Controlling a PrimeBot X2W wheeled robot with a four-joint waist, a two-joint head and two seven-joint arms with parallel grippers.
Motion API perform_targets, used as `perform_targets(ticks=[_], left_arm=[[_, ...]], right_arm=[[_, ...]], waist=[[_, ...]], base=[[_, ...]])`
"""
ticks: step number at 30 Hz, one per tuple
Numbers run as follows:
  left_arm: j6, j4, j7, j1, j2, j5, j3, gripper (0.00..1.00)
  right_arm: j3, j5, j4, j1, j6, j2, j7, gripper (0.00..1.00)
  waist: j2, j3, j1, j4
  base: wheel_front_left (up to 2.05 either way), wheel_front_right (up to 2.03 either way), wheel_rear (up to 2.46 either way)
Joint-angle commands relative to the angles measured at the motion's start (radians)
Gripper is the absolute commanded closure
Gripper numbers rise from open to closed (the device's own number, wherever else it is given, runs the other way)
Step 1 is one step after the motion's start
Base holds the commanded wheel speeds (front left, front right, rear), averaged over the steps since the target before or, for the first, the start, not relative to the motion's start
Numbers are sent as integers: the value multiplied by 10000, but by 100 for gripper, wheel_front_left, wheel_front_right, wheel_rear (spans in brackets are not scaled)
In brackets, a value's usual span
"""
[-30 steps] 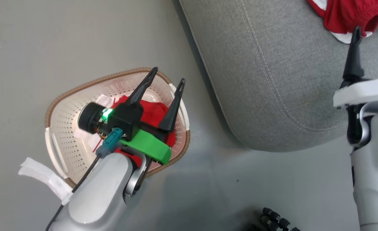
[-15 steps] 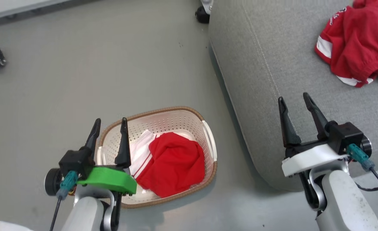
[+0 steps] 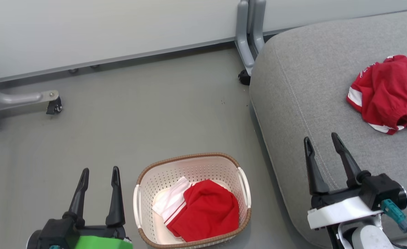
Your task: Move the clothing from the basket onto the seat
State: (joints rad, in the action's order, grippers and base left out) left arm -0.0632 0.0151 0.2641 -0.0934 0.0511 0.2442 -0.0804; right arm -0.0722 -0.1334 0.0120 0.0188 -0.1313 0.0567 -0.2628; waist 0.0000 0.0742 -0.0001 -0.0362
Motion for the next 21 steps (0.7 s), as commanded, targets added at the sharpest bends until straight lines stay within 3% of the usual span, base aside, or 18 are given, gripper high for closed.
perform_targets(ticks=[1, 12, 21], left_arm=[[-31, 61, 3, -294, 4, -12, -17, 0], [187, 157, 4, -1257, 3, -595, -340, 0], [327, 7, 4, -1203, 1, -362, -304, 0]], right_arm=[[-50, 94, -39, -266, 10, -13, -31, 0], [-388, 134, 14, -1255, 10, -32, -31, 0], [-397, 43, 131, -1281, 10, -49, -31, 0]], waist=[[0, -587, 1, 213], [0, -1133, 1, 127], [0, -1352, 1, 118]], base=[[0, 0, 0], [0, 0, 0], [0, 0, 0]])
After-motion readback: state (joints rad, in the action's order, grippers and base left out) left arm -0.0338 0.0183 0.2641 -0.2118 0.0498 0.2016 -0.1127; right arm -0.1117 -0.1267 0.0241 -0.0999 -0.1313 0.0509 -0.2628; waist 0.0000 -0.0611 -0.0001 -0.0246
